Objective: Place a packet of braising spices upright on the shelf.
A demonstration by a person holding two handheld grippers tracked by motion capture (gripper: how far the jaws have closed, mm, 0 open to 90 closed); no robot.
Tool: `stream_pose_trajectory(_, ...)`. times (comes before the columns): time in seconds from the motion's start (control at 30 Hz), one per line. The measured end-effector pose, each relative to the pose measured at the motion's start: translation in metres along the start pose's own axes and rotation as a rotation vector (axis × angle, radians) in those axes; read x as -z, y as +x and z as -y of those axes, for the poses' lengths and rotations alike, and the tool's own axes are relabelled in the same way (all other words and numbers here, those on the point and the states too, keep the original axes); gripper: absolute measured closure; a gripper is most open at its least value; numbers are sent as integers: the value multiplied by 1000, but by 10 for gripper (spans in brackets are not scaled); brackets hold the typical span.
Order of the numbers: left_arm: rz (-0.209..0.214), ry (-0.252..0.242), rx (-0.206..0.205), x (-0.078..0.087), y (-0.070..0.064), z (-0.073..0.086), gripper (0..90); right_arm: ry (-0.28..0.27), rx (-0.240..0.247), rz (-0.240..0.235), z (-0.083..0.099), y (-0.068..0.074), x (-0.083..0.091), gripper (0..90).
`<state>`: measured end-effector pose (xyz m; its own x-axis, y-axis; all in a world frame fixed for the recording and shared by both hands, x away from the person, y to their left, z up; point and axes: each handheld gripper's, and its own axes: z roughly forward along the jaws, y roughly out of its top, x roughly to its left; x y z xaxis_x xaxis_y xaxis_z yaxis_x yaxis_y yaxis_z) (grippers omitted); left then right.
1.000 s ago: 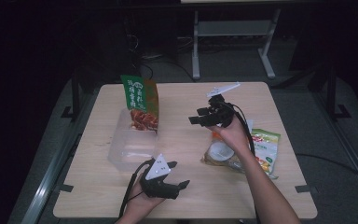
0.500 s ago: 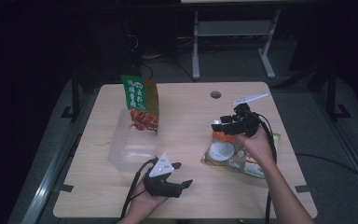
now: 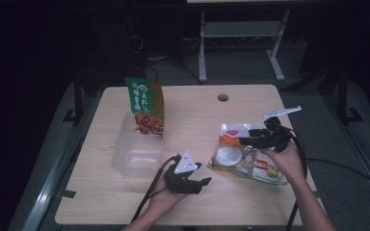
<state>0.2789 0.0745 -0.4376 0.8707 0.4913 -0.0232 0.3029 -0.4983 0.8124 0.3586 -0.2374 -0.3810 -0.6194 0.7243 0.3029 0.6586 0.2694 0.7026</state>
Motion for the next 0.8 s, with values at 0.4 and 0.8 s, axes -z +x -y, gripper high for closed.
stream_pose_trajectory(0.4, 12, 38, 38, -37, 13, -13, 536, 14, -46, 44, 23, -24, 14, 338)
stream_pose_trajectory(0.8, 13, 55, 80, -57, 18, -15, 537, 44, -130, 41, 35, -46, 7, 306)
